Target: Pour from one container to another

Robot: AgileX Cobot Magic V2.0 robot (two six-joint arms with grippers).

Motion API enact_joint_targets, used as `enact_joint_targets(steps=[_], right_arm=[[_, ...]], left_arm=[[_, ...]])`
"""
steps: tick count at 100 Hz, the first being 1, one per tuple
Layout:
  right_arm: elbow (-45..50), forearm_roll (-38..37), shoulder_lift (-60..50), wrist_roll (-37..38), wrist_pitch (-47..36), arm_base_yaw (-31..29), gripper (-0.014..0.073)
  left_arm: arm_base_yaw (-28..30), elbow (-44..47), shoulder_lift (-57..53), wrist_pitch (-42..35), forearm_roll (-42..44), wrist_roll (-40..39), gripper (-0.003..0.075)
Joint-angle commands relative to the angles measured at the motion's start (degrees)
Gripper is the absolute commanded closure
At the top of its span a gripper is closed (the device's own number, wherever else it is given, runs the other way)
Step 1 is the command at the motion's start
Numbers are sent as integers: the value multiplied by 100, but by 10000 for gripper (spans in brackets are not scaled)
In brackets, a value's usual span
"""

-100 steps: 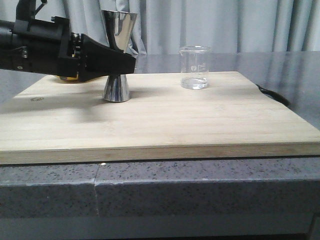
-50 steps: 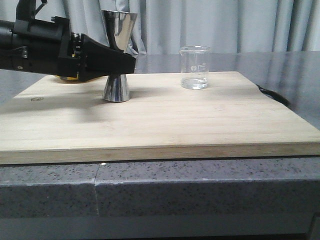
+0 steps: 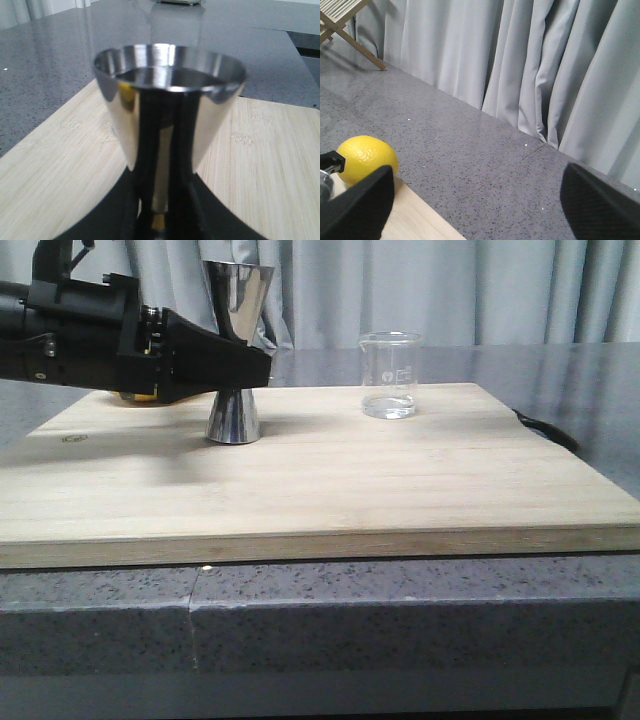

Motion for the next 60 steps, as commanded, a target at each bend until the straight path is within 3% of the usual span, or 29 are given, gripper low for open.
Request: enact_joint_targets(steps=[1, 60], right_arm=[[-183, 199, -255, -59, -393, -42, -15], [-183, 199, -255, -59, -393, -42, -15]], left_arm=[[-26, -147, -123, 341, -341, -7, 698], [-26, -147, 102, 560, -327, 35, 698]])
